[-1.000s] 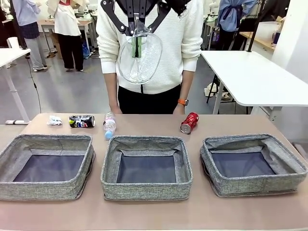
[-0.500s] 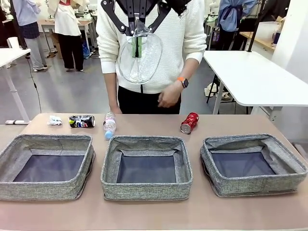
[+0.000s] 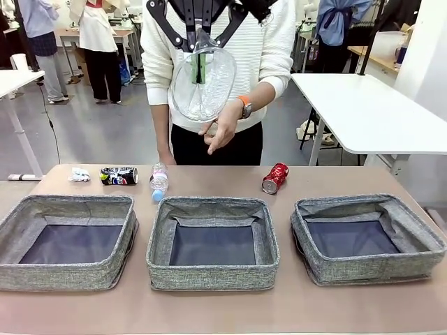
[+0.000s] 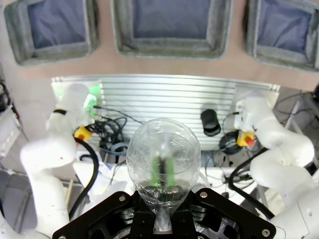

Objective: Sort the waste into the appropriate baskets.
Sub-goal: Place the picked waste into the Fabric basket indicated by the person.

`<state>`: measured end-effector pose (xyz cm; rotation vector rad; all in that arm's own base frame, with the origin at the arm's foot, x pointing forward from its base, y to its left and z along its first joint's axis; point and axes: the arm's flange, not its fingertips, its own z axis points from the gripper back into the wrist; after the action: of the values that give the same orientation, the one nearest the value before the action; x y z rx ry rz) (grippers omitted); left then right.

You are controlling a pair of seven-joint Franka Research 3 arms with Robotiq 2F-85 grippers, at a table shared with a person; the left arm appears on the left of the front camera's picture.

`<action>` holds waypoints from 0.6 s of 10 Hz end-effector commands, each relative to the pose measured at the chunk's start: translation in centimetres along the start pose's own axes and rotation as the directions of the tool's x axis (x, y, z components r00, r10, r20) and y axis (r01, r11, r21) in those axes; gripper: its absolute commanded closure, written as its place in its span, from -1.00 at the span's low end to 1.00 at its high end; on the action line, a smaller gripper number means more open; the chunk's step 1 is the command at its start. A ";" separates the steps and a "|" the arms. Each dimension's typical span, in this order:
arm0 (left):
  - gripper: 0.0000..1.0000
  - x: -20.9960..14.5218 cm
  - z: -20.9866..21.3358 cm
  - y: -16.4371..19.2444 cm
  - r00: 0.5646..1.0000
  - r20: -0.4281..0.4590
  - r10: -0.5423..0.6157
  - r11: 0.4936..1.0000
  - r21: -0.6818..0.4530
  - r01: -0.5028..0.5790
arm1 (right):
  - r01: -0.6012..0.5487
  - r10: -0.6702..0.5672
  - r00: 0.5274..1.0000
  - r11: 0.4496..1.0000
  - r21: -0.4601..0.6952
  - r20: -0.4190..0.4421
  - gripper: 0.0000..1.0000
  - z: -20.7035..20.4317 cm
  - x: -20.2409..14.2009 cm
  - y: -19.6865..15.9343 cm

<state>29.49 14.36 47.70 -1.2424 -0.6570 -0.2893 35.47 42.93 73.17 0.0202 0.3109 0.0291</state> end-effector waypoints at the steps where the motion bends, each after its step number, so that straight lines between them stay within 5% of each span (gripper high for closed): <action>1: -1.00 0.1 -0.1 -0.2 1.000 0.020 -0.016 1.000 -0.020 0.017 | -0.010 0.010 1.000 1.000 -0.007 0.001 0.97 0.0 -0.4 -0.2; 6: -1.00 0.1 -0.1 -0.2 1.000 0.020 -0.016 1.000 -0.020 0.017 | -0.010 0.010 1.000 1.000 -0.007 0.001 0.97 0.0 -0.4 -0.2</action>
<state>29.49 14.36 47.70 -1.2424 -0.6570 -0.2893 35.47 42.93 73.17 0.0202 0.3109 0.0291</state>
